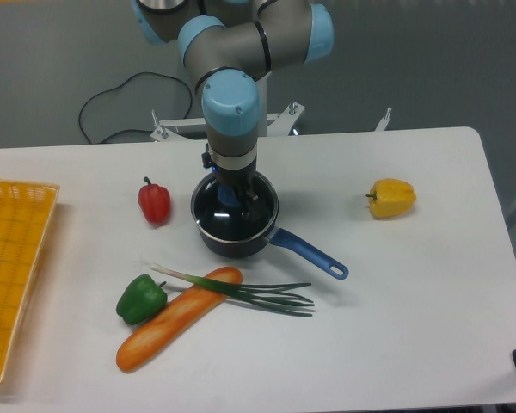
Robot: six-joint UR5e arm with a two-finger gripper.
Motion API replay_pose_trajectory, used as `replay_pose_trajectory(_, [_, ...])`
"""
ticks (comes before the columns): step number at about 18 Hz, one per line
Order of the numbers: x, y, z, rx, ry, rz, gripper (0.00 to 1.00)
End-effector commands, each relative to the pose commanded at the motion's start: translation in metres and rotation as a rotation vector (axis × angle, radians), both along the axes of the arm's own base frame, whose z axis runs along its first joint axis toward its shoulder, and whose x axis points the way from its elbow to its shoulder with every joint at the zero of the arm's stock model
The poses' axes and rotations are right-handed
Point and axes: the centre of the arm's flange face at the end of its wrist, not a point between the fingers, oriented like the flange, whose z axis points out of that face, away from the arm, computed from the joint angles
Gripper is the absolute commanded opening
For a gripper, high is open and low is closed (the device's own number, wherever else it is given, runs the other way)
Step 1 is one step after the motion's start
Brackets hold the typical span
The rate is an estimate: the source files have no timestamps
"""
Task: Open the lid
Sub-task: 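Close the gripper on the blue knob of the glass lid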
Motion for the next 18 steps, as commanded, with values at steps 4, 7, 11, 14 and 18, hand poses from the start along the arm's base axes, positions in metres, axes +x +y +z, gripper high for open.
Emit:
replay_pose_trajectory(4, [0.0019,-0.0027,-0.0084,0.028,0.028,0.000,1.00])
replay_pose_trajectory(7, [0.0015,-0.0030,-0.0086,0.039,0.037,0.002,1.00])
replay_pose_trajectory(11, [0.0014,-0.0040,-0.0086,0.038,0.036,0.003,1.00])
replay_pose_trajectory(14, [0.0025,-0.0040,-0.0086,0.038,0.036,0.002,1.00])
replay_pose_trajectory(18, [0.0024,-0.0041,-0.0086,0.037,0.037,-0.012,1.00])
